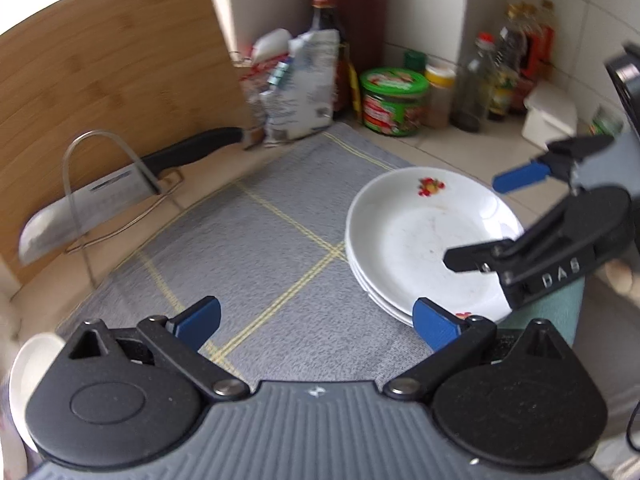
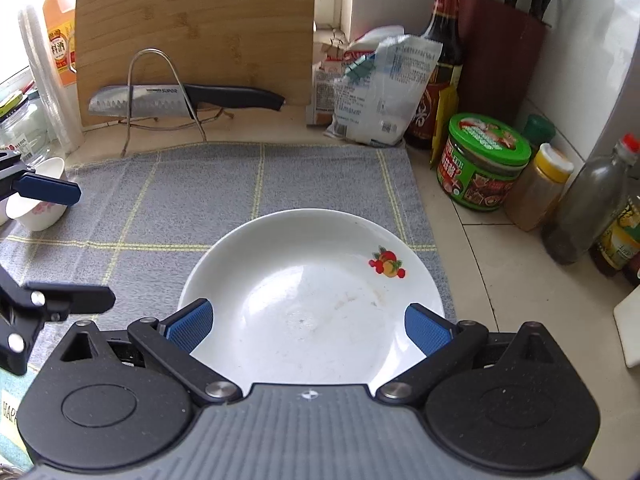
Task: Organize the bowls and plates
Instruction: 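Open both tools and move them away from the plate stack toward the bowls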
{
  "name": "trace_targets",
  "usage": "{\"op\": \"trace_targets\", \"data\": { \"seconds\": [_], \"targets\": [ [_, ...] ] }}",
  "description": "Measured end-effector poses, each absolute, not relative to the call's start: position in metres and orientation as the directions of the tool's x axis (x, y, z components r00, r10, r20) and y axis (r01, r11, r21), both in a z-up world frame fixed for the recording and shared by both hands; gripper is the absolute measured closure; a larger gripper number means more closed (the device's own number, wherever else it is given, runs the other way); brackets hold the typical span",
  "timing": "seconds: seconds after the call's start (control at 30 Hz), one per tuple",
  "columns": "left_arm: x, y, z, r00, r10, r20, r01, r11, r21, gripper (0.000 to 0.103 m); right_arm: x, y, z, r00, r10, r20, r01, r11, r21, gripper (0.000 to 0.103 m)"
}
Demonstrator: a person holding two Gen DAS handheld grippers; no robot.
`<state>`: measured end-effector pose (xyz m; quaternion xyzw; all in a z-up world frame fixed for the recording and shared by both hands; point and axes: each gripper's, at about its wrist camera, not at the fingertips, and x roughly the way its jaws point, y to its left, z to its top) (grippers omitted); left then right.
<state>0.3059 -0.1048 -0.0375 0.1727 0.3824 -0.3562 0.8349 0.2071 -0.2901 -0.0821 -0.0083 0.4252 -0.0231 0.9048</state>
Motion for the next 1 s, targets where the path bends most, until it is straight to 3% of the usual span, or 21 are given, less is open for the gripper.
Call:
{"op": "trace_targets", "data": {
  "seconds": [0.23, 0.5, 0.73, 1.0],
  "targets": [
    [0.286, -0.069, -0.031, 0.546, -0.452, -0.705, 0.653, 0.757, 0.021, 0.001, 0.180, -0.258, -0.071, 0.722, -0.067, -0.689, 0.052, 0.998, -0.042, 0.000],
    [0.252, -0.027, -0.025, 0.616, -0.390, -0.684, 0.541, 0.841, 0.009, 0.001, 0.171, -0.219, -0.063, 0.769, 0.048, -0.637, -0.108, 0.993, -0.056, 0.000],
    [0.237, -0.005, -0.026, 0.638, -0.257, -0.726, 0.390, 0.921, 0.017, 0.001, 0.167, -0.205, -0.074, 0.757, 0.136, -0.640, -0.188, 0.982, -0.014, 0.000],
    [0.244, 0.018, -0.023, 0.612, -0.230, -0.757, 0.394, 0.918, 0.040, 0.001, 0.178, -0.175, -0.081, 0.733, 0.188, -0.653, -0.272, 0.962, -0.029, 0.000]
  ]
}}
